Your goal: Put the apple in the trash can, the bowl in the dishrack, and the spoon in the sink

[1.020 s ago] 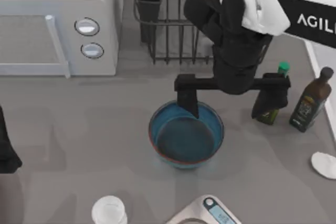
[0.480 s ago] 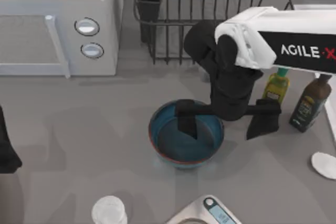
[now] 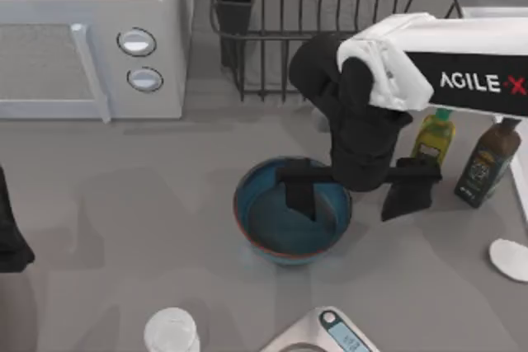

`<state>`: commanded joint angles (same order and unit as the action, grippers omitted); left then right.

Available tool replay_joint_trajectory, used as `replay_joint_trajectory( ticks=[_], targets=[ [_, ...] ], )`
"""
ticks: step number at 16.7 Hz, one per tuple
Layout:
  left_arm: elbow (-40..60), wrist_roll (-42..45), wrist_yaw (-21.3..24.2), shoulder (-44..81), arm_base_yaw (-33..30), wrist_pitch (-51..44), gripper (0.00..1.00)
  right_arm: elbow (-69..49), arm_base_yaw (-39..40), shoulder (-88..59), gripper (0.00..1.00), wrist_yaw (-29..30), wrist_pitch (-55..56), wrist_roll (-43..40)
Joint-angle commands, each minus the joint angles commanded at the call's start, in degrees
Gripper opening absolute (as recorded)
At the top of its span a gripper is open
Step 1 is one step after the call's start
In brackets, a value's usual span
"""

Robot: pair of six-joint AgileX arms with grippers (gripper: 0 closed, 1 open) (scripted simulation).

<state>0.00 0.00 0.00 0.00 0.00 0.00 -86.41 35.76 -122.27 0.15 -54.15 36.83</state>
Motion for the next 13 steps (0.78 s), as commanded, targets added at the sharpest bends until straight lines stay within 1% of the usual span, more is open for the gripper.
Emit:
replay_joint_trajectory(
  ticks=[9, 10, 13],
  targets=[
    [0.0, 0.0, 0.0, 0.0, 0.0, 0.0, 1.00, 0.0, 0.0, 0.0, 0.02, 0.0, 0.0, 0.0],
    [0.0, 0.0, 0.0, 0.0, 0.0, 0.0, 1.00, 0.0, 0.0, 0.0, 0.00, 0.0, 0.0, 0.0],
    [0.0, 0.0, 0.0, 0.0, 0.0, 0.0, 1.00, 0.0, 0.0, 0.0, 0.00, 0.0, 0.0, 0.0]
  ],
)
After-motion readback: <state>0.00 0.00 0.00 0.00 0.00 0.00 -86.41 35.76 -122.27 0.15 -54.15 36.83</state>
